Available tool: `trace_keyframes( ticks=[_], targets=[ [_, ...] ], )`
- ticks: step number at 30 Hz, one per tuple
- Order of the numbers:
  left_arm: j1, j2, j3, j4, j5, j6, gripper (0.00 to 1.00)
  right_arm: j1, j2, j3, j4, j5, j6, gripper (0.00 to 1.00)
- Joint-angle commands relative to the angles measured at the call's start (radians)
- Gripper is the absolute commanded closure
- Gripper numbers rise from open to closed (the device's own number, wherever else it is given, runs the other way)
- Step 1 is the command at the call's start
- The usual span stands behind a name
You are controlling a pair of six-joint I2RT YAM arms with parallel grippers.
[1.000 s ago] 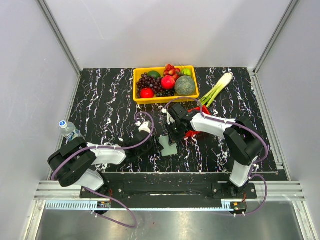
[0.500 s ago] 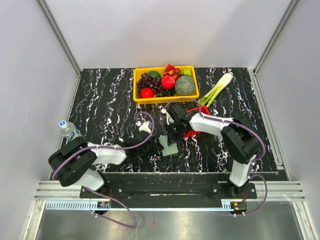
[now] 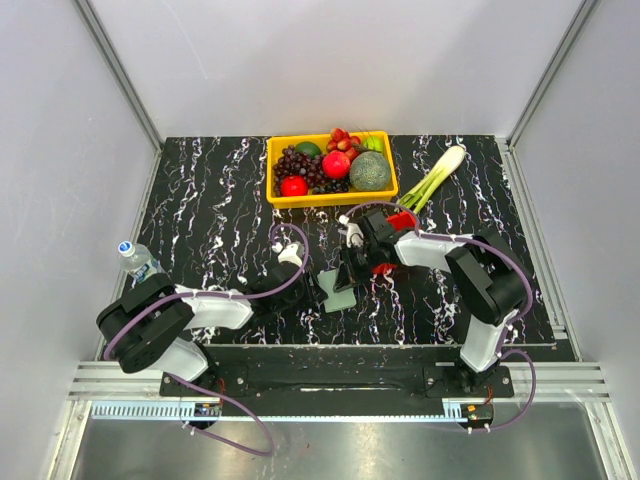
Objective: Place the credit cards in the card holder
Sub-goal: Close the card holder at the center of the board.
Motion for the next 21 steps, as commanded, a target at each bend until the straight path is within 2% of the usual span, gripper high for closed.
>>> trace_keyframes(
  ticks=[1, 3, 5, 10, 15, 21],
  targets=[
    [0.0, 0.006, 0.021, 0.004, 0.004, 0.033, 0.71, -0.015, 0.041, -0.077, 0.085, 0.025, -0.006, 0.79],
    [0.0, 0.0, 0.025, -0.005, 0.0, 0.035, 0.69, -0.016, 0.021, -0.071, 0.108, 0.019, 0.006, 0.76],
    [0.002, -0.011, 0.03, -0.017, -0.011, 0.036, 0.68, -0.016, -0.013, -0.067, 0.126, 0.017, 0.011, 0.66],
    [0.0, -0.069, 0.048, -0.08, -0.048, 0.046, 0.62, -0.019, -0.144, -0.057, 0.129, 0.051, 0.007, 0.55],
    [0.0, -0.121, 0.085, -0.14, -0.072, 0.069, 0.55, -0.033, -0.257, -0.074, 0.128, 0.072, 0.002, 0.52],
    [0.006, -0.102, 0.171, -0.134, -0.025, 0.119, 0.48, -0.057, -0.339, -0.129, 0.073, 0.221, 0.0, 0.53]
  ],
)
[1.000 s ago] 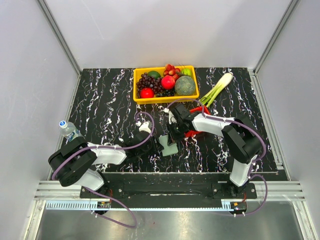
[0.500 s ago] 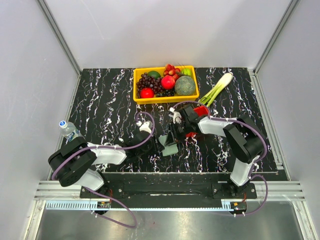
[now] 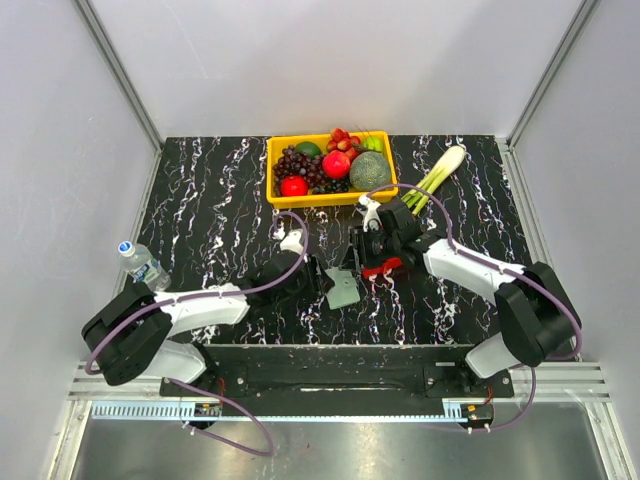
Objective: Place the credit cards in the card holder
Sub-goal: Close the card holder at the center of the board.
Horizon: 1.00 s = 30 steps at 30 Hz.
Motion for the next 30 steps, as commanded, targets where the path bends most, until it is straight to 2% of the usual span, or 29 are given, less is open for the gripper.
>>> trace_keyframes(
  ticks=[1, 3, 6, 7, 19, 30],
  targets=[
    [0.007, 0.019, 0.114, 0.017, 0.032, 0.058, 0.47, -0.026, -0.048, -0.04, -0.036, 0.143, -0.015, 0.55],
    [0.02, 0.075, 0.171, -0.009, 0.064, 0.069, 0.48, -0.029, -0.05, -0.056, -0.053, 0.182, -0.001, 0.61],
    [0.033, 0.157, 0.234, -0.026, 0.105, 0.075, 0.51, -0.03, -0.045, -0.082, -0.058, 0.218, -0.001, 0.76],
    [0.037, 0.176, 0.248, -0.031, 0.134, 0.075, 0.53, -0.032, -0.04, -0.085, -0.059, 0.219, -0.001, 0.78],
    [0.055, 0.27, 0.283, -0.051, 0.269, 0.069, 0.59, -0.058, -0.047, -0.109, -0.047, 0.22, 0.004, 0.8],
    [0.058, 0.287, 0.292, -0.029, 0.239, 0.054, 0.63, -0.061, -0.034, -0.108, -0.041, 0.178, 0.001, 0.79]
  ],
)
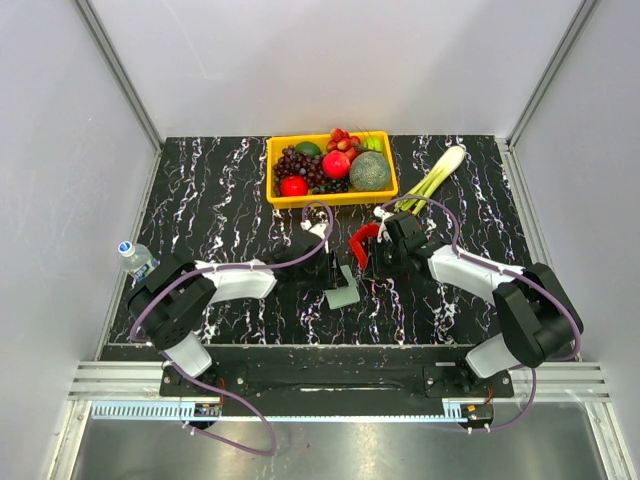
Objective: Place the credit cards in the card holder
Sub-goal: Close the card holder at the center of the board.
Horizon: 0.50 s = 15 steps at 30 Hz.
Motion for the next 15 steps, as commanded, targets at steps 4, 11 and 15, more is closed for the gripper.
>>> trace_keyframes(
  ticks=[4, 11, 15],
  targets=[
    [0.008, 0.004, 0.04, 0.057, -0.006, -0.008, 0.64, -0.009, -0.002, 0.002, 0.026, -0.024, -0.007, 0.79],
    [0.009, 0.023, 0.046, 0.078, 0.003, -0.017, 0.64, -0.009, 0.007, 0.005, 0.026, -0.032, -0.008, 0.79],
    [0.009, 0.037, 0.048, 0.088, 0.005, -0.023, 0.66, -0.008, 0.012, 0.003, 0.026, -0.038, -0.011, 0.79]
  ],
)
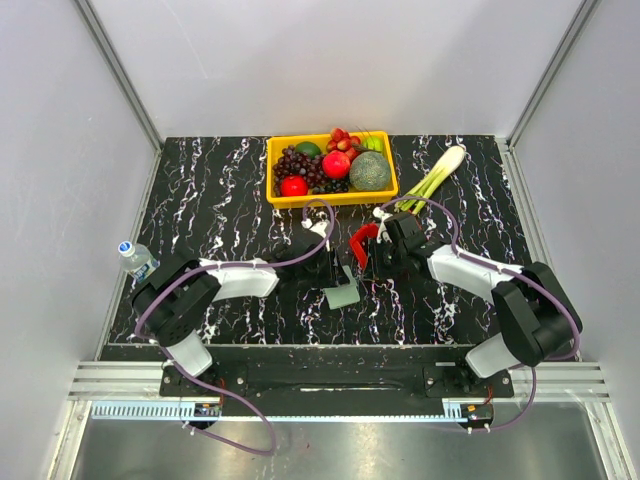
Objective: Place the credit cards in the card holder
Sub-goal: Close the card holder at the center of the board.
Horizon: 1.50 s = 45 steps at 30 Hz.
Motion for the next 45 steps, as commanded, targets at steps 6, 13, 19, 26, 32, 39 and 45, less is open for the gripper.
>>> trace_keyframes(
  ticks=[6, 13, 19, 26, 32, 39, 45],
  targets=[
    [0.007, 0.011, 0.034, 0.06, -0.005, -0.019, 0.71, -0.008, 0.01, 0.005, 0.026, -0.021, -0.012, 0.79],
    [0.005, 0.005, 0.032, 0.06, -0.008, -0.019, 0.79, -0.008, 0.015, 0.009, 0.026, -0.028, -0.012, 0.79],
    [0.005, -0.002, 0.025, 0.058, -0.016, -0.021, 0.79, -0.006, 0.025, 0.012, 0.026, -0.039, -0.016, 0.78],
    [0.005, -0.015, 0.019, 0.052, -0.021, -0.019, 0.74, -0.008, 0.028, 0.015, 0.026, -0.048, -0.014, 0.78],
    [0.005, -0.025, 0.015, 0.046, -0.021, -0.016, 0.75, -0.008, 0.028, 0.017, 0.026, -0.052, -0.016, 0.78],
    [0.005, -0.036, 0.008, 0.044, -0.025, -0.017, 0.81, -0.008, 0.028, 0.017, 0.027, -0.055, -0.014, 0.78],
    [0.005, -0.052, 0.003, 0.029, -0.034, -0.019, 0.79, -0.008, 0.03, 0.017, 0.024, -0.062, -0.014, 0.78]
  ],
)
